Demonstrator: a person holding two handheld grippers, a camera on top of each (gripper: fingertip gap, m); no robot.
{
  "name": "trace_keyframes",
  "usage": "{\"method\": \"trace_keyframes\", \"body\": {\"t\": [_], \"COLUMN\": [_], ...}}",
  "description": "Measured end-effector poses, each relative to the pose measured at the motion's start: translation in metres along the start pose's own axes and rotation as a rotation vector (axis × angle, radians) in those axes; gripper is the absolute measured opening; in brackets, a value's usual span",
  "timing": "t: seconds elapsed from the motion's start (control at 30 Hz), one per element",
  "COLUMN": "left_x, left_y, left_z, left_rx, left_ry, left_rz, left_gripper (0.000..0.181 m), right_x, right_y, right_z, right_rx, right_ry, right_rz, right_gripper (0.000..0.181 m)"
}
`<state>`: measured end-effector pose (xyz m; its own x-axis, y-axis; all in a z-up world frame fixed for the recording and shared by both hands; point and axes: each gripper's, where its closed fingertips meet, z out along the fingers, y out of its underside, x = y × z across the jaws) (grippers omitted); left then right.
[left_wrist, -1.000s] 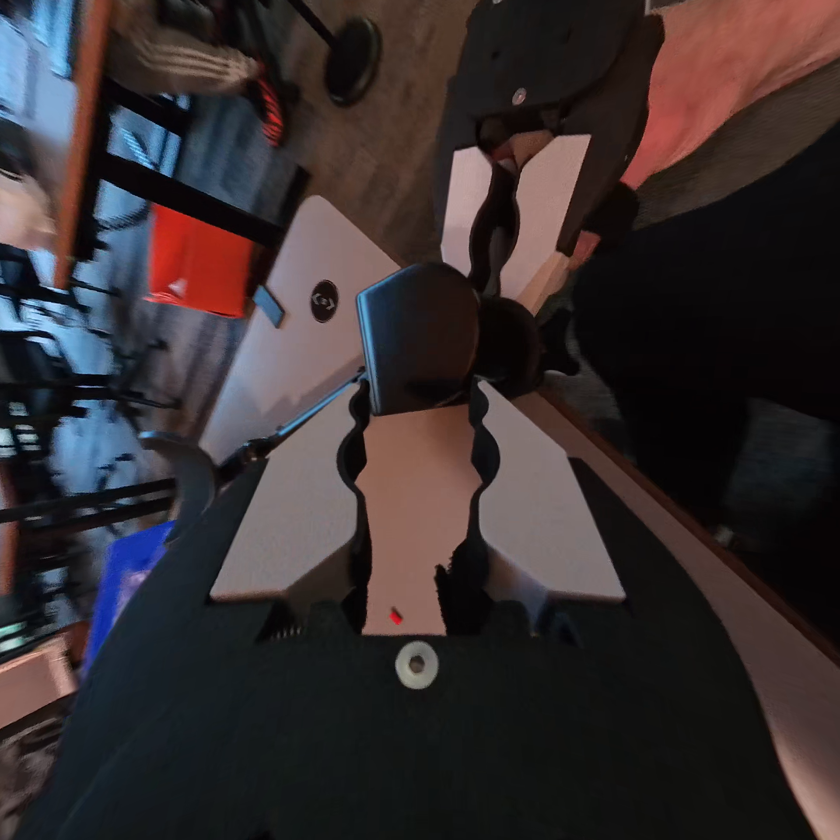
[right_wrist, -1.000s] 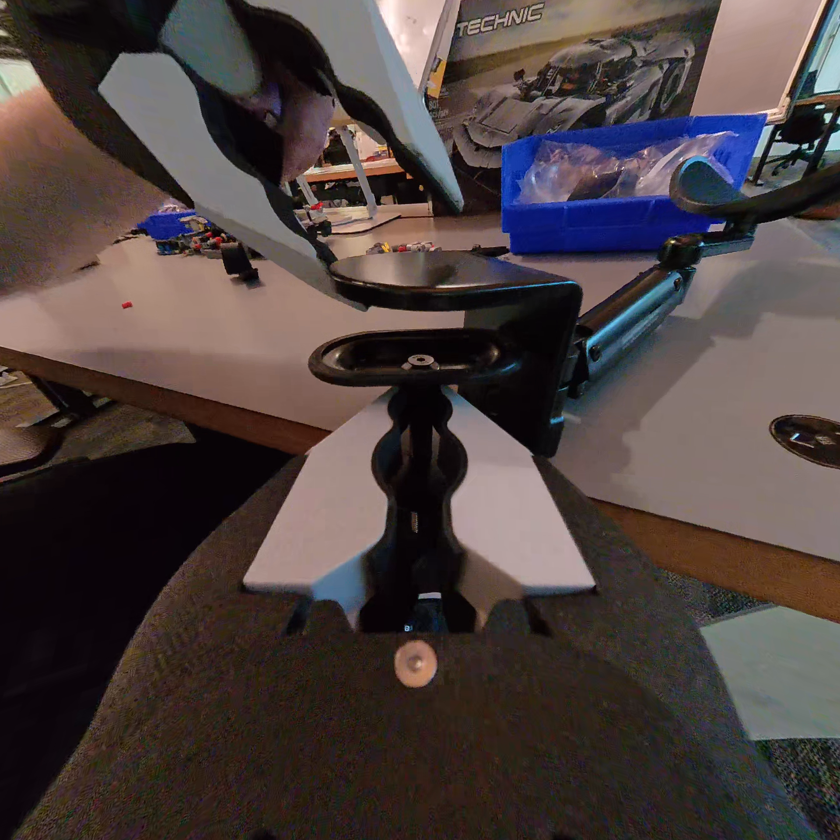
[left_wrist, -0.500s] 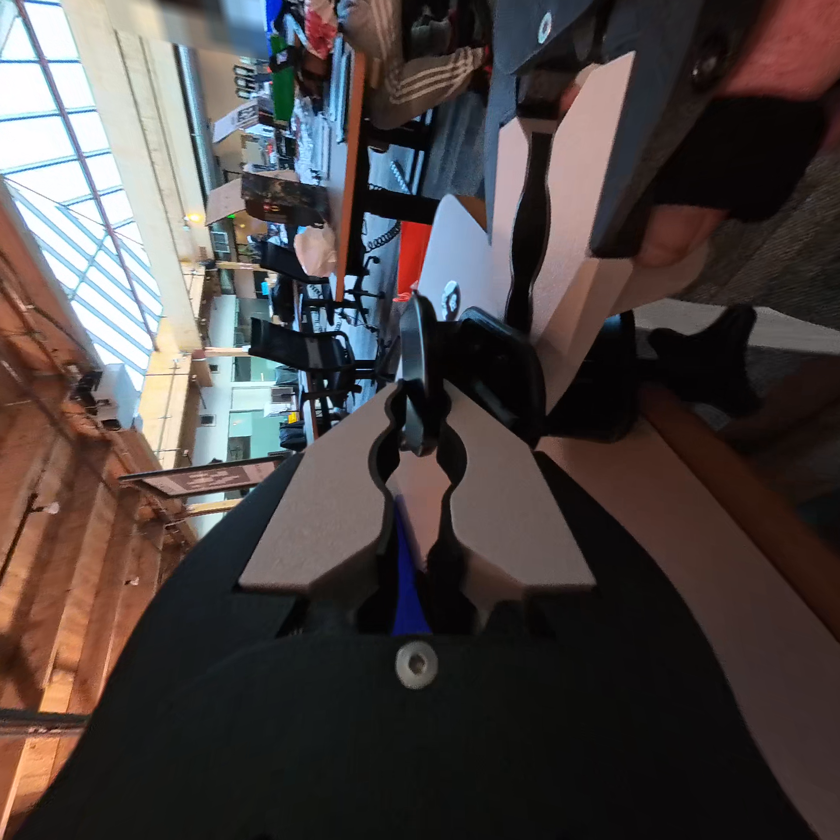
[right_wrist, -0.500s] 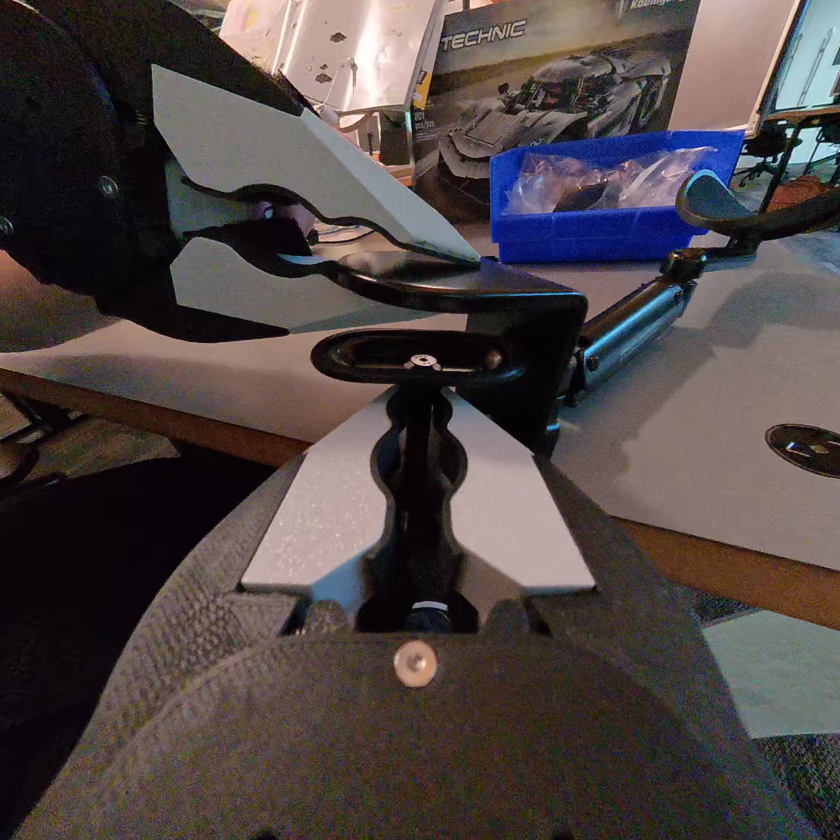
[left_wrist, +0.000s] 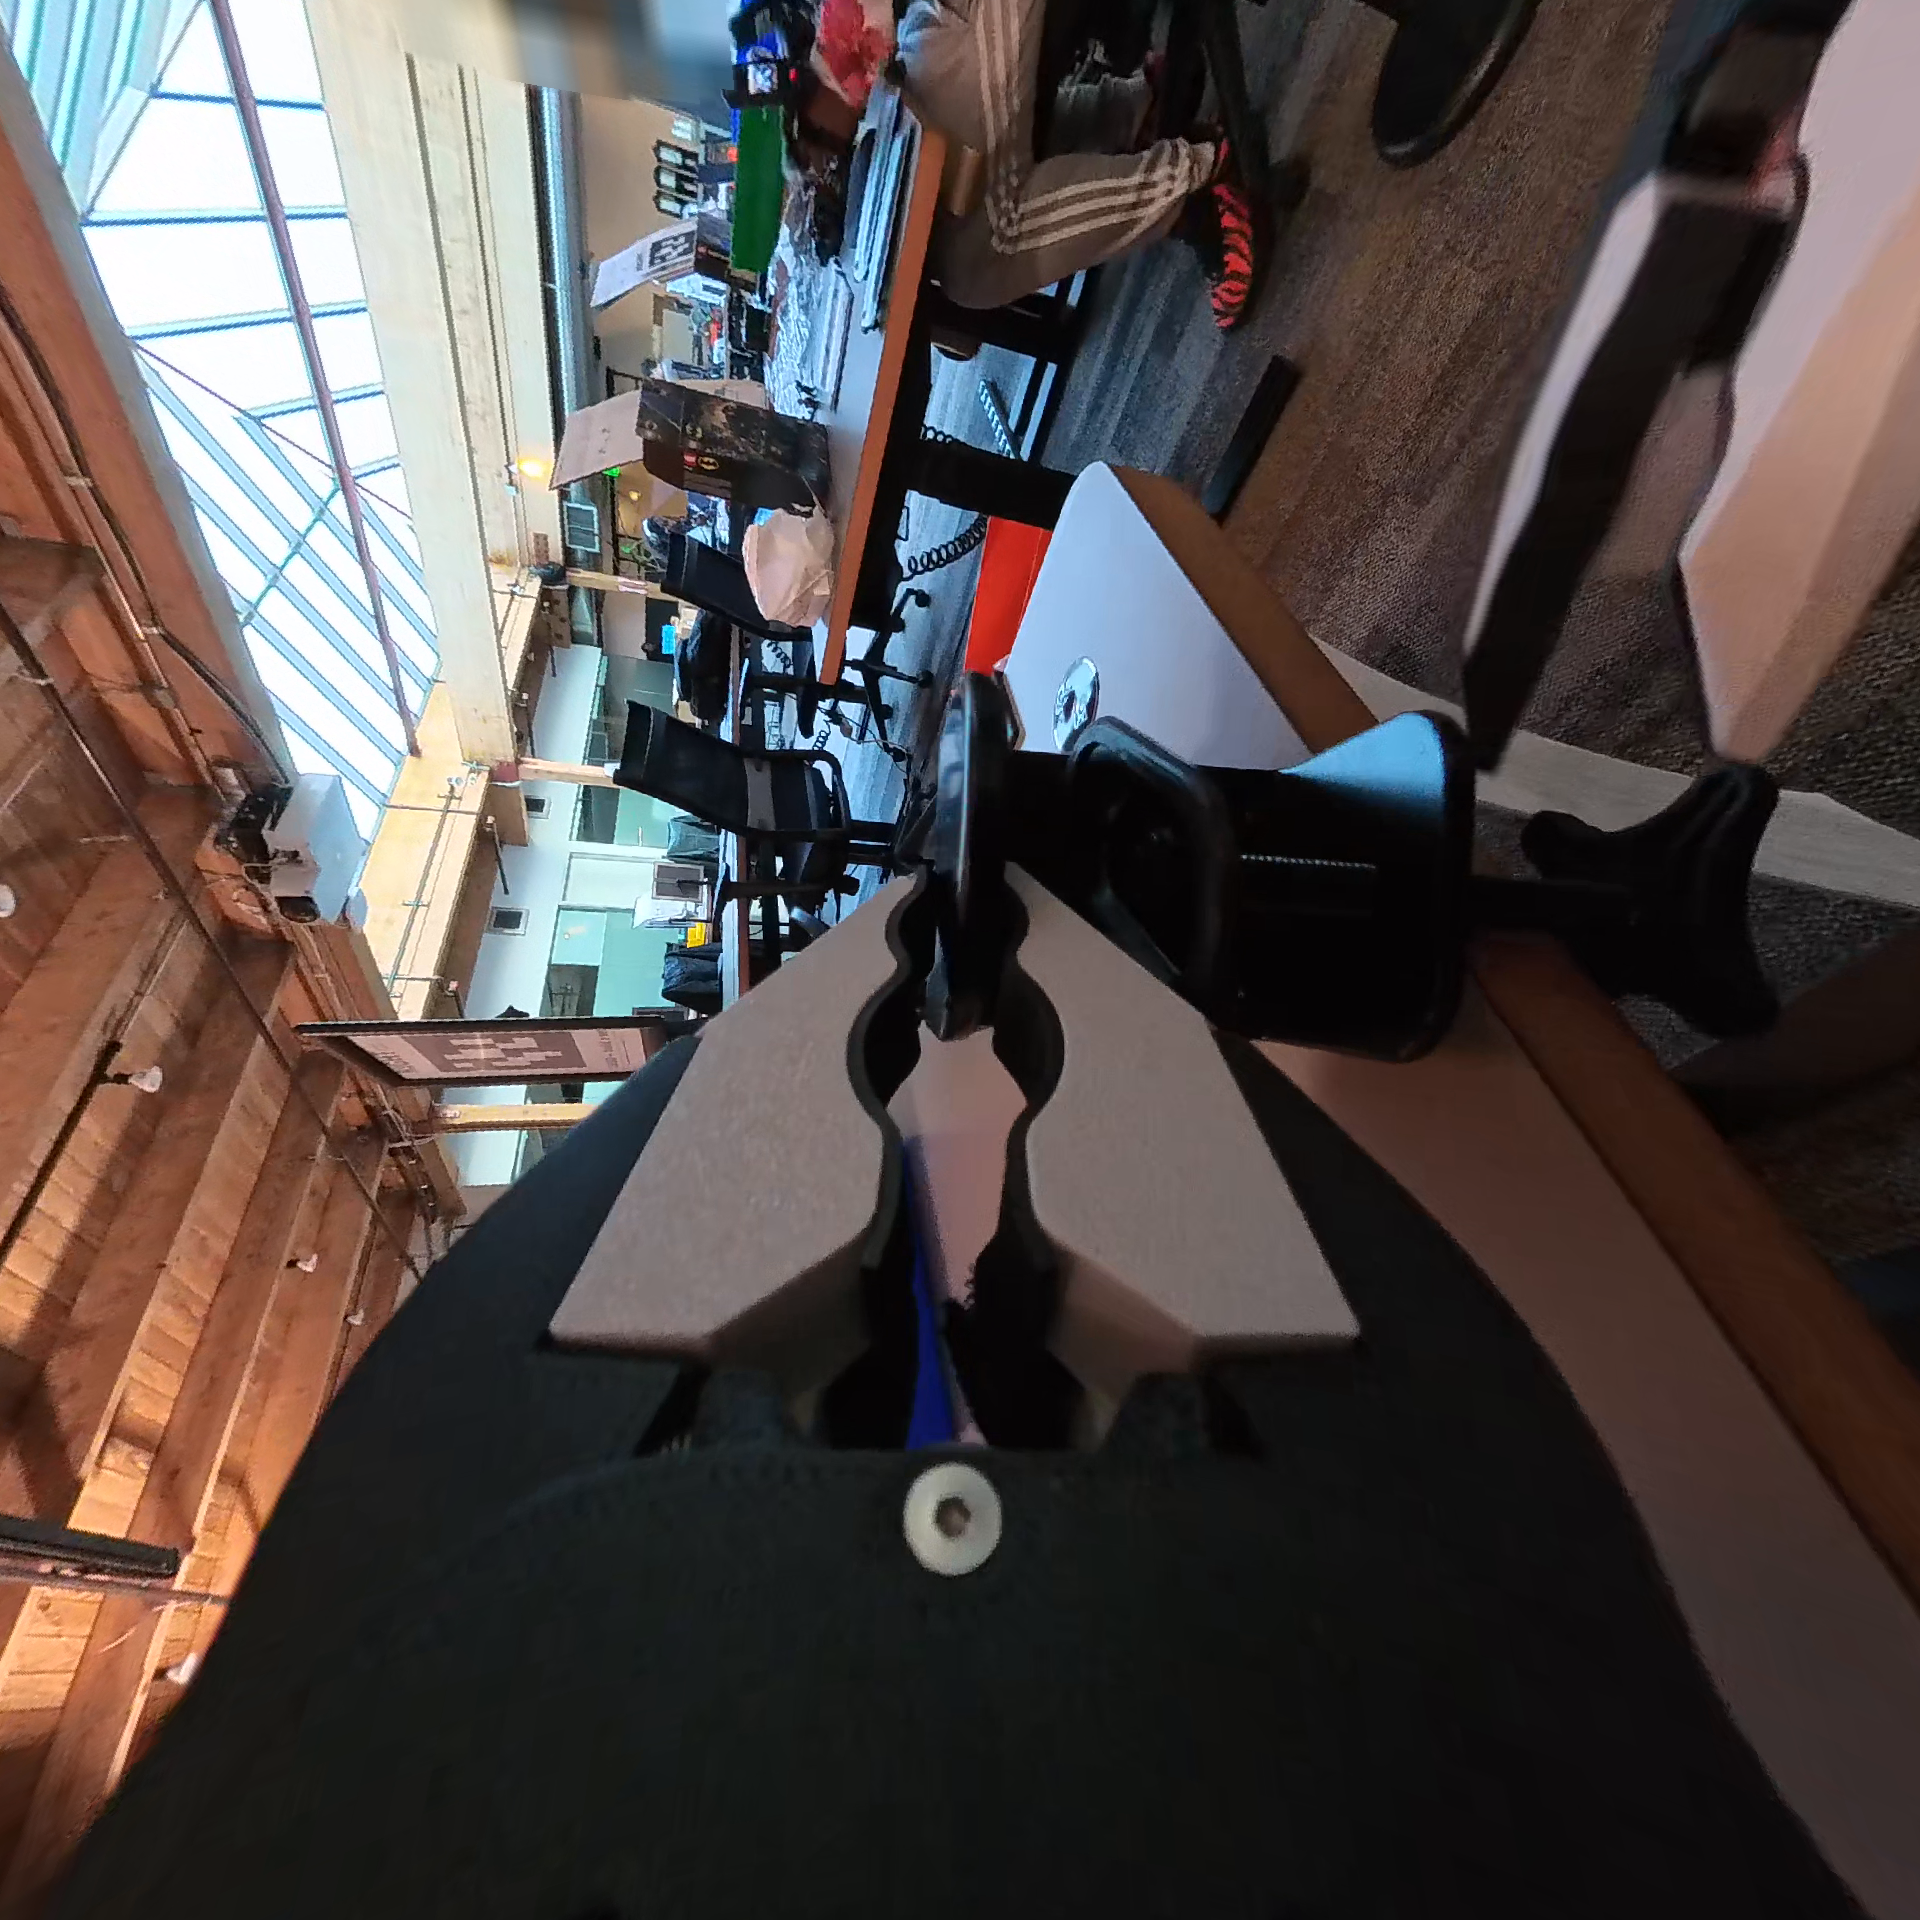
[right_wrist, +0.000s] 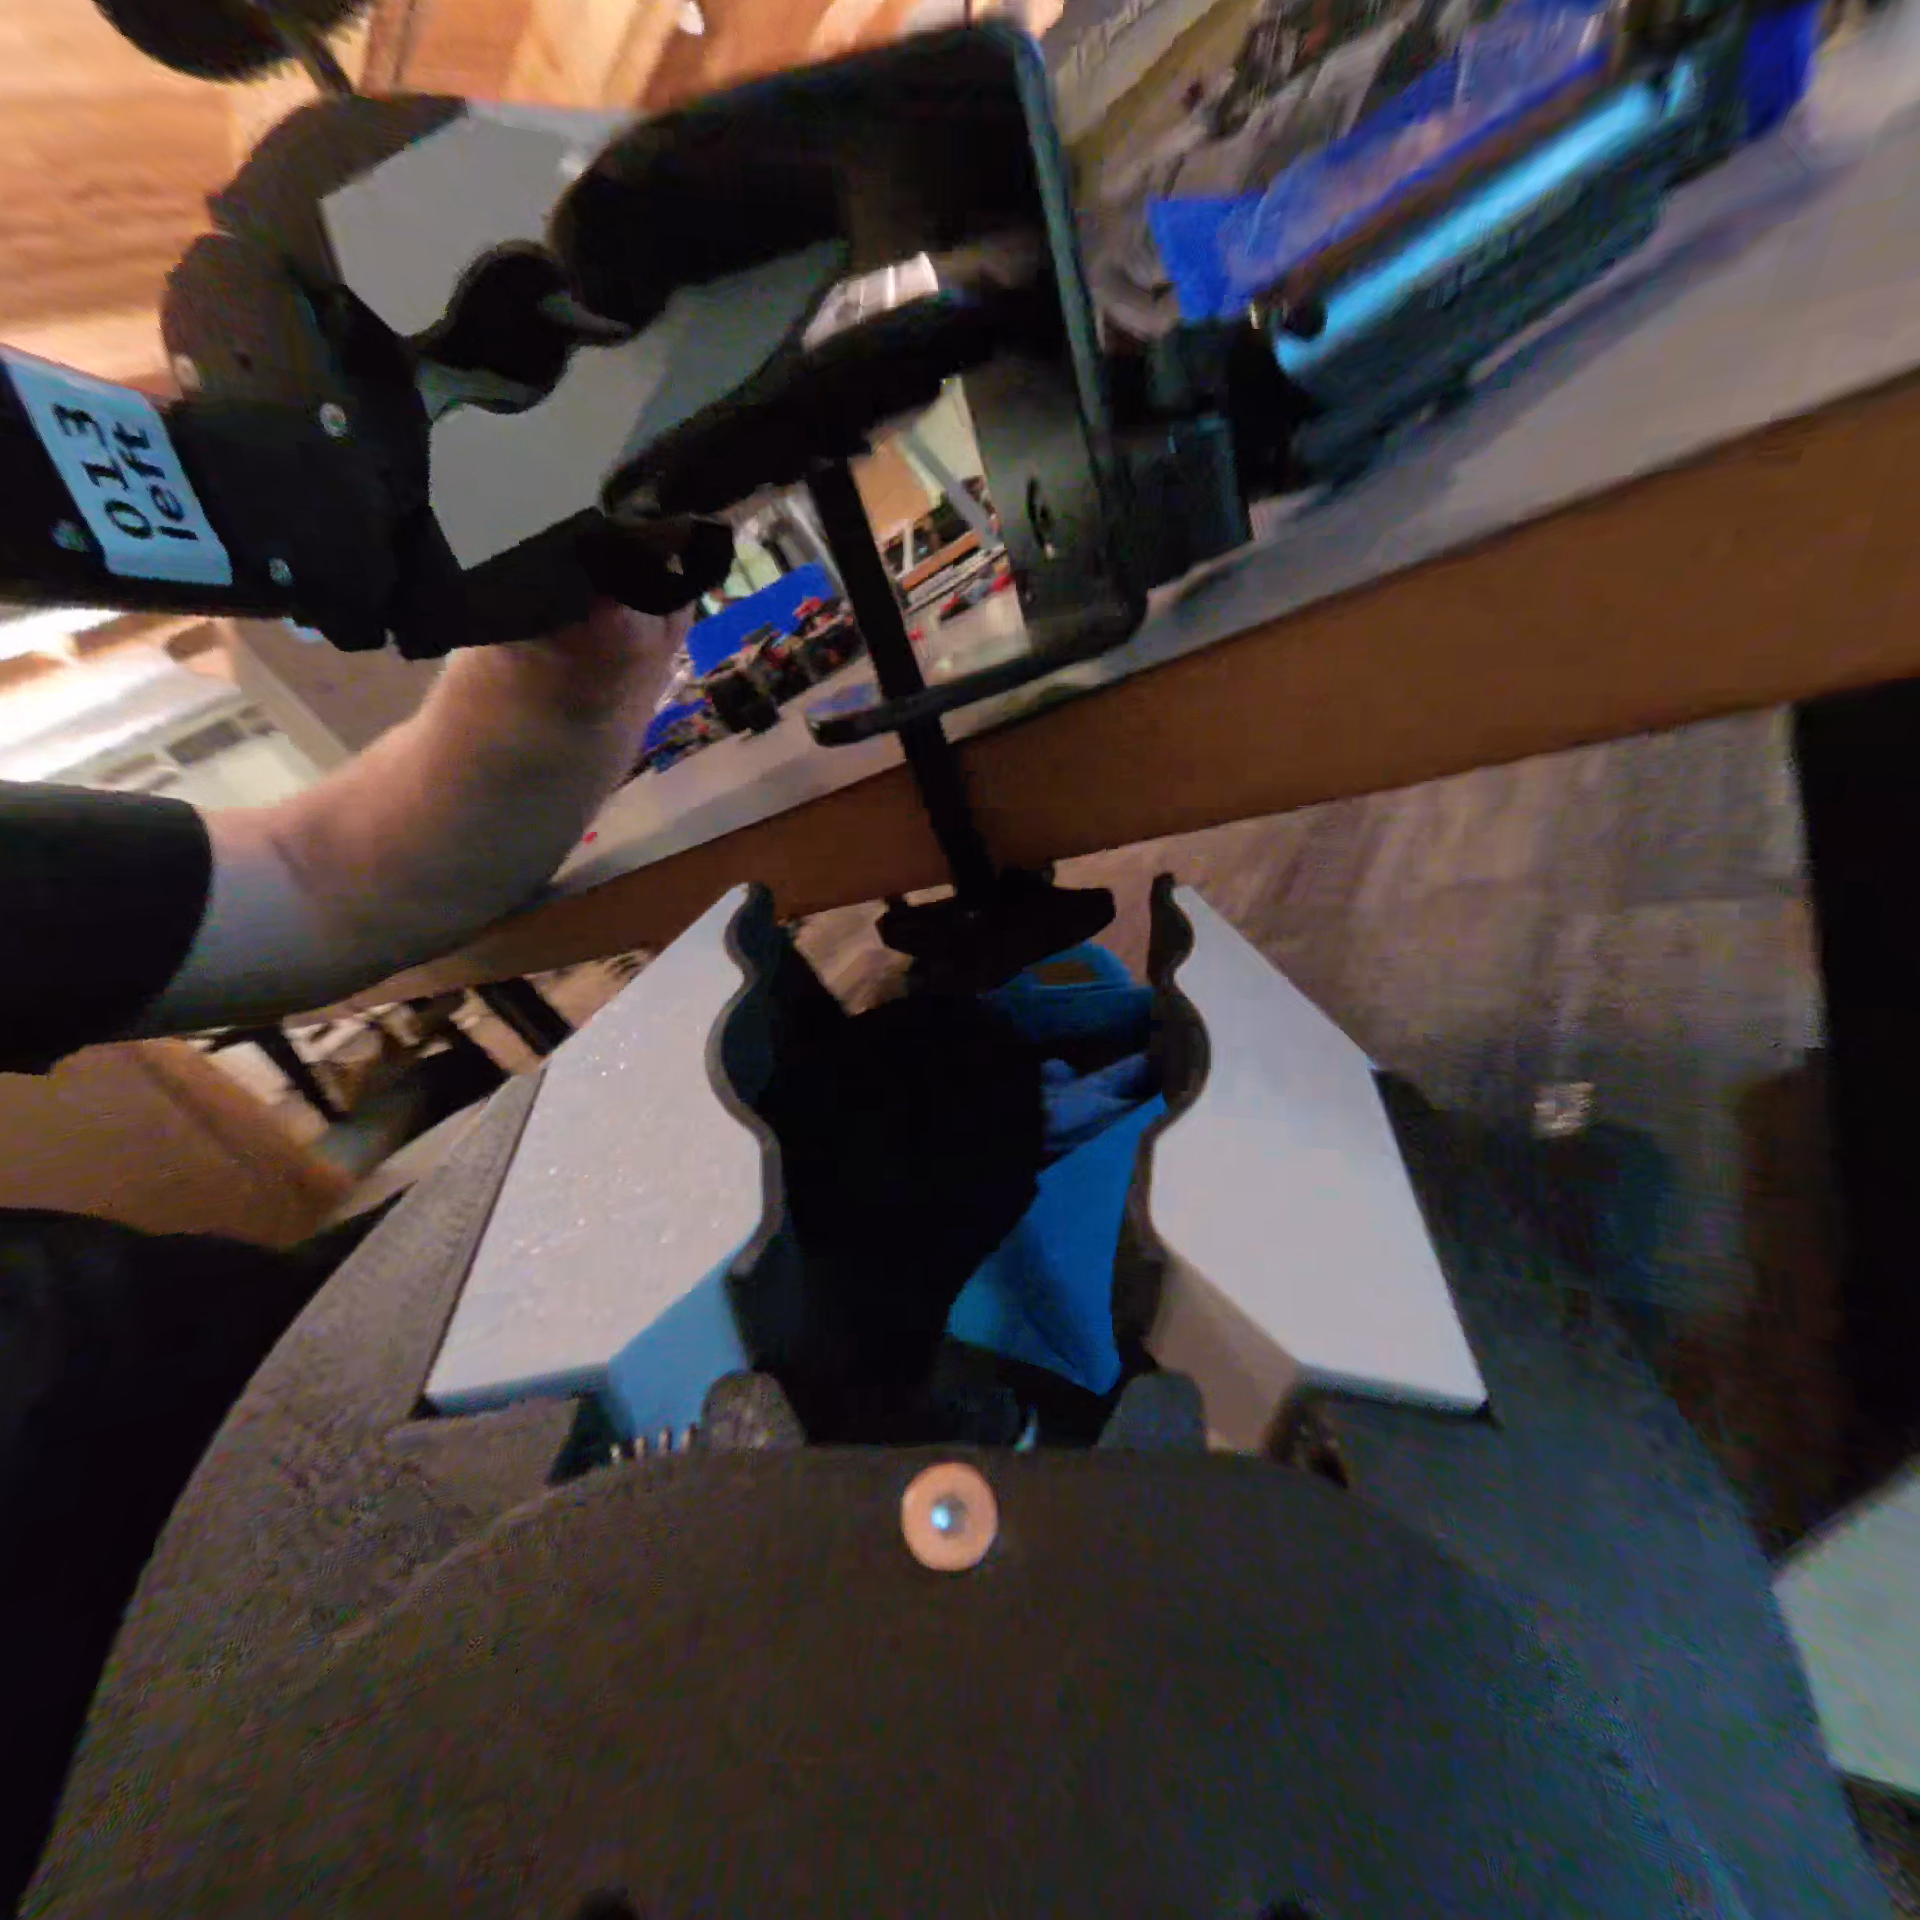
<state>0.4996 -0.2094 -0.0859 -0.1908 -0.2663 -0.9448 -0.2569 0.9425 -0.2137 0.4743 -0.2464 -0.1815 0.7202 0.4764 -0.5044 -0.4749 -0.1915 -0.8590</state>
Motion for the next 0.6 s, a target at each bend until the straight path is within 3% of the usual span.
{"method": "trace_keyframes", "body": {"t": [0.1,0.2,0.27,0.37,0.6], "left_x": [0.002,0.004,0.002,0.0,0.002], "left_y": [0.004,0.008,0.009,0.009,0.009], "left_z": [-0.003,-0.007,-0.008,-0.007,-0.008], "left_rx": [-0.015,-0.029,-0.023,-0.031,-0.073], "left_ry": [-0.007,-0.016,-0.016,-0.021,-0.022], "left_rz": [-0.035,-0.07,-0.097,-0.11,-0.162], "left_gripper": [0.008,0.009,0.009,0.009,0.011], "right_x": [0.002,-0.007,-0.006,-0.007,-0.005], "right_y": [0.02,0.012,0.008,0.003,0.01], "right_z": [0.017,0.022,0.022,0.019,0.017], "right_rx": [-0.063,0.047,0.102,0.179,0.231], "right_ry": [-0.106,-0.269,-0.345,-0.462,-0.533], "right_rz": [0.101,0.211,0.279,0.368,0.484], "right_gripper": [0.075,0.073,0.059,0.055,0.071]}}
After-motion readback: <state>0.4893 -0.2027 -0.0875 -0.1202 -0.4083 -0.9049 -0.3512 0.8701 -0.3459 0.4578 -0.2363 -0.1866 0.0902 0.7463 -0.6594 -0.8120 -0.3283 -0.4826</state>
